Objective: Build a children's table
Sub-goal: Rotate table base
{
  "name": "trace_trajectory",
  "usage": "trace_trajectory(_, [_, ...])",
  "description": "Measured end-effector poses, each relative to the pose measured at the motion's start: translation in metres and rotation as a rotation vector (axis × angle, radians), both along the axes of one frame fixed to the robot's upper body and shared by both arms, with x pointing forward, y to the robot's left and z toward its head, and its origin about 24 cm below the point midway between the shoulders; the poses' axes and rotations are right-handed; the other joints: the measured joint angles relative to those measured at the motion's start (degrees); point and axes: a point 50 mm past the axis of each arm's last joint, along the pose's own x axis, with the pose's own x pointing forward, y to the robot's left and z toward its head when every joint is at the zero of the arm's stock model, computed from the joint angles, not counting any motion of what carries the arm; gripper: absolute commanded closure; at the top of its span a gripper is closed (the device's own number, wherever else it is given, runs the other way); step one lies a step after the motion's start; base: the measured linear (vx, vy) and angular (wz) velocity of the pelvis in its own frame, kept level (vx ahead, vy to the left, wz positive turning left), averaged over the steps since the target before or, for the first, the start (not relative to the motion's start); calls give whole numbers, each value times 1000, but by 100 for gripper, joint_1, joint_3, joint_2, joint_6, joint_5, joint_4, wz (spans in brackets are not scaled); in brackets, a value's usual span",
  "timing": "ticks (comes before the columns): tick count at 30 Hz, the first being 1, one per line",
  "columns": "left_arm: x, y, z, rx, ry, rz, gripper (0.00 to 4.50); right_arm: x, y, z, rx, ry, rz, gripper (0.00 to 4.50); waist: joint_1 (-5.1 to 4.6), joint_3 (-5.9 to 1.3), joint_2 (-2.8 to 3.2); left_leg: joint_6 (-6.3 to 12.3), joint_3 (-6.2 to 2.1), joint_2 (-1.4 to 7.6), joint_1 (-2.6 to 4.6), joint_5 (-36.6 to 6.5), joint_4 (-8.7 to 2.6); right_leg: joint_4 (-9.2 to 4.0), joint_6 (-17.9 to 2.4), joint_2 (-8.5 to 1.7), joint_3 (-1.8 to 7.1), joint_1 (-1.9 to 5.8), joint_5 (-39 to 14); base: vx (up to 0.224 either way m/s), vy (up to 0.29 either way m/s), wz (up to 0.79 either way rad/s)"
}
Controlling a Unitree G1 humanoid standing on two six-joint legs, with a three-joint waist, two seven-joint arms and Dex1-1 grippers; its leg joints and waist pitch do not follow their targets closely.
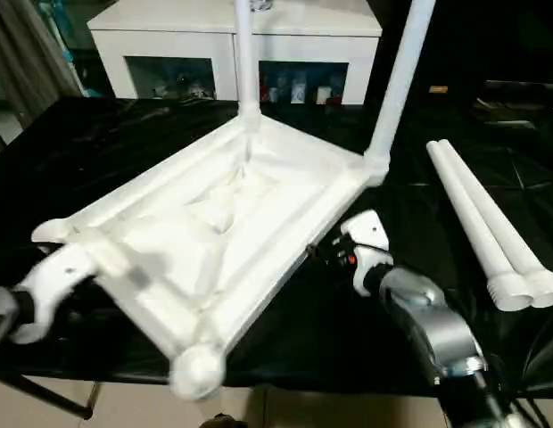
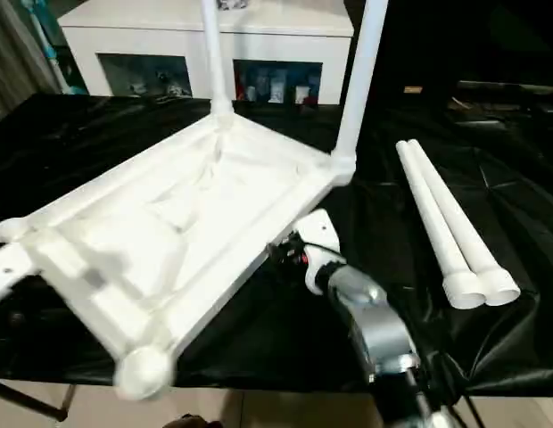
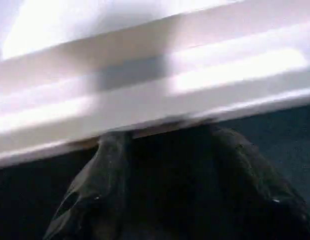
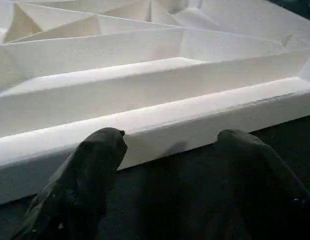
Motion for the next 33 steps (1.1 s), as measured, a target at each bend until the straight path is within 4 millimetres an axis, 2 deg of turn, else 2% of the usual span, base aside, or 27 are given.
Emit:
trace_trajectory(6, [13, -54, -8, -145, -12, -181, 177, 3, 23, 3, 27, -9, 169, 104, -13, 1, 1, -3, 0, 0, 2, 2, 5, 26, 2, 0, 3, -6, -1, 0, 0, 0])
trace_trajectory(10, [15, -76, -16, -188, -4, -250, 177, 1, 27, 4, 28, -12, 240, 104, -45, 1, 1, -4, 0, 0, 3, 3, 7, 28, 3, 1, 4, -8, -2, 0, 0, 0])
trace_trajectory(13, [16, -87, -18, -196, -1, -284, 177, -1, 22, 3, 17, -7, 260, 104, -42, 1, 2, -4, 0, 1, 2, 3, 7, 28, 9, 1, 3, -8, -6, 0, 0, 0])
trace_trajectory(16, [16, -88, -16, -193, 5, -301, 177, -7, 15, 4, 16, -18, 278, 104, -42, 2, 4, -3, 0, 2, 2, 3, 7, 28, 14, 2, 2, -9, -9, 0, 0, 0])
trace_trajectory(17, [16, -88, -14, -190, 6, -309, 158, -9, 13, 5, 15, -22, 282, 104, -43, 3, 6, -3, 0, 2, 2, 3, 8, 28, 14, 3, 3, -9, -9, 0, 0, 0])
trace_trajectory(20, [21, -94, 6, -227, -14, -354, 142, -13, 1, 13, 38, -52, 286, 104, -11, 8, 14, -3, 0, 2, 1, 3, 11, 29, 14, 3, 3, -5, -9, 0, 0, 0])
trace_trajectory(22, [27, -99, 24, -239, -60, -403, 138, -14, -5, 24, 49, -80, 298, 104, -15, 13, 24, -3, 0, 2, 3, 3, 16, 31, 11, 2, 5, -1, -7, 0, 0, 0])
trace_trajectory(23, [29, -105, 35, -248, -95, -440, 120, -14, -9, 31, 46, -100, 308, 104, -24, 9, 32, -3, 1, 1, 7, 3, 17, 31, 9, 2, 8, 3, -5, 0, 0, 0])
trace_trajectory(24, [29, -107, 38, -253, -109, -457, 120, -14, -11, 35, 44, -114, 312, 104, -32, 4, 38, -3, 1, 1, 20, 3, 17, 31, 9, 2, 9, 14, -5, 0, 0, 0])
trace_trajectory(27, [29, -118, 40, -283, -117, -504, 92, -18, -21, 38, 8, -104, 333, 104, -52, 7, 61, -3, 1, 2, 41, 3, 12, 32, 14, 3, 12, 26, -9, 0, 0, 0])
trace_trajectory(29, [33, -133, 37, -295, -135, -556, 86, -23, -33, 35, -49, -62, 359, 104, -39, 9, 100, -3, 1, 2, 44, 3, 13, 32, 14, 4, 13, 31, -9, 0, 0, 0])
trace_trajectory(32, [39, -148, 26, -278, -143, -598, 86, -28, -42, 41, -113, -37, 413, 104, -41, 7, 152, -3, 1, 2, 43, 3, 14, 32, 14, 4, 13, 32, -9, 0, 0, 0])
trace_trajectory(33, [41, -153, 20, -271, -130, -616, 103, -33, -46, 44, -140, -24, 443, 104, -43, -2, 173, -3, 0, 2, 42, 3, 14, 31, 16, 4, 11, 32, -10, 0, 0, 0])
